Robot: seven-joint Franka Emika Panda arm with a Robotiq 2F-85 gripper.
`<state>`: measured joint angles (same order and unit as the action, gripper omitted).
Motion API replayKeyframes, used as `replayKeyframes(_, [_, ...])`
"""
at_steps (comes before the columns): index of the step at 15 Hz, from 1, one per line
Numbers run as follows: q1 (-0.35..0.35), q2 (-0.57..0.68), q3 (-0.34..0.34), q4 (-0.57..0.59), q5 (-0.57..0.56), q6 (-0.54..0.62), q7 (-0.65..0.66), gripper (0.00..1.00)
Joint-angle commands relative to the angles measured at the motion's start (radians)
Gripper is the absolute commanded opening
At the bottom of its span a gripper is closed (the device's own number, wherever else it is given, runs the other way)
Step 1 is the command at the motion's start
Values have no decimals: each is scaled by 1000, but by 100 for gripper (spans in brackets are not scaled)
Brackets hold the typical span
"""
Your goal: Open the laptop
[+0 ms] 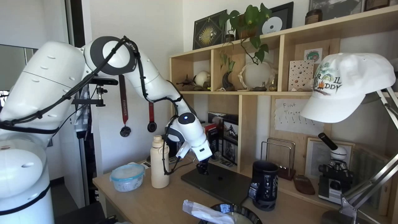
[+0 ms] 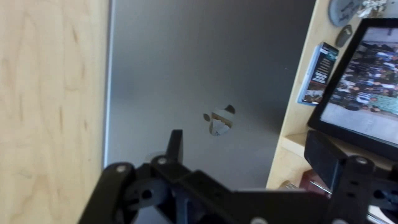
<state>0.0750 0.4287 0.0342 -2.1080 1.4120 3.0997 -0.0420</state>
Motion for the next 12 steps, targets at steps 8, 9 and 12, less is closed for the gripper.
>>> replayKeyframes(8, [9,-37,-20,-56,-45,-14,76,100])
replayKeyframes(9, [9,-31,-22,-64,-50,-15,88,100])
replayKeyframes(12, [0,-12,-18,-72,-41,-19,81,100])
